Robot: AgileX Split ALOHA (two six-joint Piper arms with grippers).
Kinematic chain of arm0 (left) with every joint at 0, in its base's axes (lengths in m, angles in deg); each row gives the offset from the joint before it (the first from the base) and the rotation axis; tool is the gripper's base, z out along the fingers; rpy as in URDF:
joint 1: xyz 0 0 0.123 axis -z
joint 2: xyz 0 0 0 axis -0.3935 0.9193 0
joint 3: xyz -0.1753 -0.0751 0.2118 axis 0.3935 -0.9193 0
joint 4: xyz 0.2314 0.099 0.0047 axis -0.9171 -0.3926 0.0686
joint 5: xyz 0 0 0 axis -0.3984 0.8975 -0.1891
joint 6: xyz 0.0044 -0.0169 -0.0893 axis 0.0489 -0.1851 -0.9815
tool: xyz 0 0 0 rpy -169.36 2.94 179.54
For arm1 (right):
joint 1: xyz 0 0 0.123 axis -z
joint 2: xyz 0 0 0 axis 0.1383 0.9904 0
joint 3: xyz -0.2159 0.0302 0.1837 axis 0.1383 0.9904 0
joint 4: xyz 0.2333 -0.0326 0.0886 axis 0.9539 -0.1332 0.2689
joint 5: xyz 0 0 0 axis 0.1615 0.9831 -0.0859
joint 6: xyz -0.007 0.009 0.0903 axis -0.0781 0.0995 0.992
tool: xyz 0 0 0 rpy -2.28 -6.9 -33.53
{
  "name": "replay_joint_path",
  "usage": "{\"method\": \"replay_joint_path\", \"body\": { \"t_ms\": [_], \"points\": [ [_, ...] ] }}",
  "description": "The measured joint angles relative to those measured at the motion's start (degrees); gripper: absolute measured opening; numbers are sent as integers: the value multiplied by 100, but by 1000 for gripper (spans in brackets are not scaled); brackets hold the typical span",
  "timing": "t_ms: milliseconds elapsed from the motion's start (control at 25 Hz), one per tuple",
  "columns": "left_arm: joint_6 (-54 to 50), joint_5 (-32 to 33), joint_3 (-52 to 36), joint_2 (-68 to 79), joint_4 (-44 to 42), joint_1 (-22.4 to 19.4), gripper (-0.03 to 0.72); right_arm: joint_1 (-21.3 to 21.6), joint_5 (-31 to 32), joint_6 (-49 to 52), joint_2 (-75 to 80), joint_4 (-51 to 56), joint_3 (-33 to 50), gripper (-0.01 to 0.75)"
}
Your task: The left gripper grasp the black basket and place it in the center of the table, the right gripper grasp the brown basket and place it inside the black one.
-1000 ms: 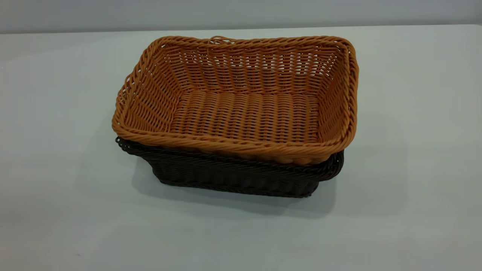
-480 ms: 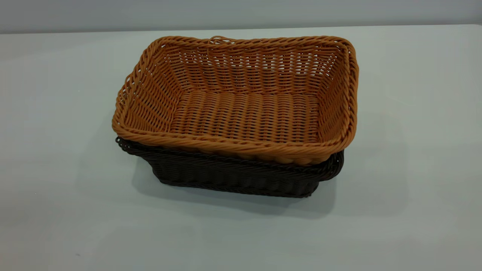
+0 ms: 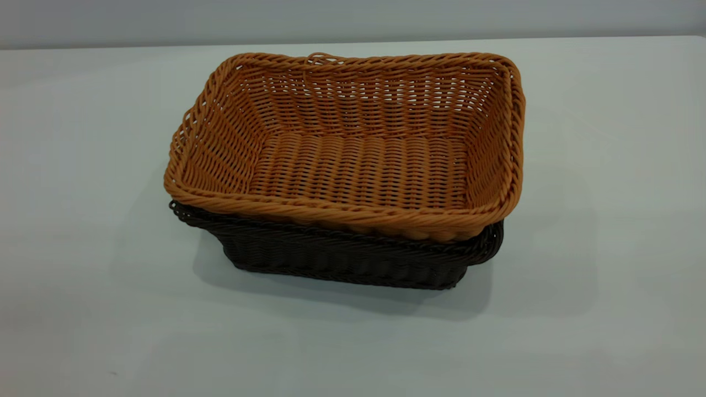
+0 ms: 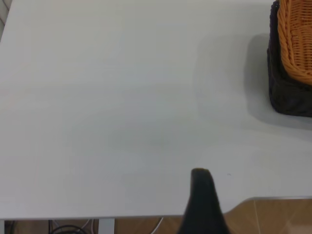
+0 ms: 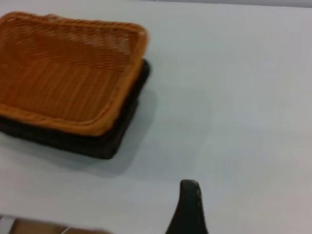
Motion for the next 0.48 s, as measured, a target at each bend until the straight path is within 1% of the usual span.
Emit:
{"method": "replay_joint_path", "body": {
  "t_ms": [120, 320, 480],
  "points": [
    [0, 0, 0, 0, 0, 0, 495, 278, 0, 168, 0, -204, 0, 539],
    [-1, 0, 0, 0, 0, 0, 493, 312, -6, 915, 0, -846, 0, 539],
    [-1, 0, 0, 0, 0, 0, 493, 312, -6, 1132, 0, -1010, 0, 539]
  ]
}}
